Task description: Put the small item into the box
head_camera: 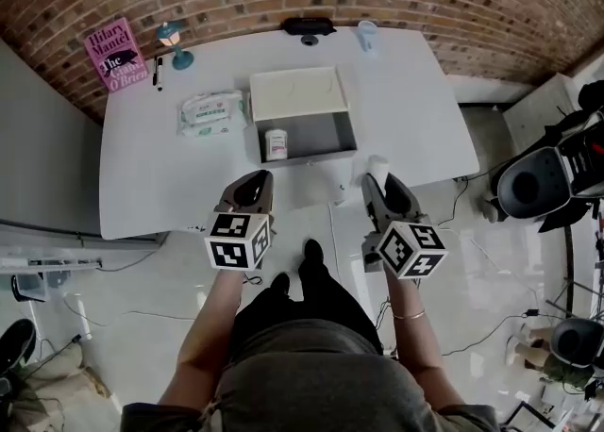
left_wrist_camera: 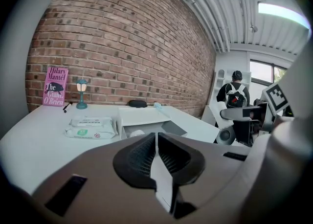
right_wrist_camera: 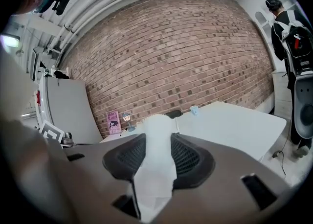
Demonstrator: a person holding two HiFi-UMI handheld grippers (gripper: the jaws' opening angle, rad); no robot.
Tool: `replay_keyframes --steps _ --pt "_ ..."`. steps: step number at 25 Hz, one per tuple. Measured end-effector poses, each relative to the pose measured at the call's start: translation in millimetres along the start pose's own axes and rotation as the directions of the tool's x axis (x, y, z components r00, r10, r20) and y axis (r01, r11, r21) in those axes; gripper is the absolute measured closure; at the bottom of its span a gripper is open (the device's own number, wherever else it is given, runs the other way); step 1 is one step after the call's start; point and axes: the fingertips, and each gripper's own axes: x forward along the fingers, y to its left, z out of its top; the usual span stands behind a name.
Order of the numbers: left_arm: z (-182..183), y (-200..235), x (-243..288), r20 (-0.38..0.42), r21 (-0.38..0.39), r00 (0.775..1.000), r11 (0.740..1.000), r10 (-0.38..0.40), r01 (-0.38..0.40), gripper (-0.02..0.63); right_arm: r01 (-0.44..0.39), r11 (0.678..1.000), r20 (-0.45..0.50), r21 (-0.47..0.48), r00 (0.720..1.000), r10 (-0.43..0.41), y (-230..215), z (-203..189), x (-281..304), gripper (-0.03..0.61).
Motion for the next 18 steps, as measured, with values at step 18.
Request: replay_keyframes --steps 18 --pt "12 16 24 0.024 -0.085 0.983 0.980 0.182 -0.179 0.580 -0.208 0.973 -0.123 -0.104 0.973 0.195 -12 18 84 0.417"
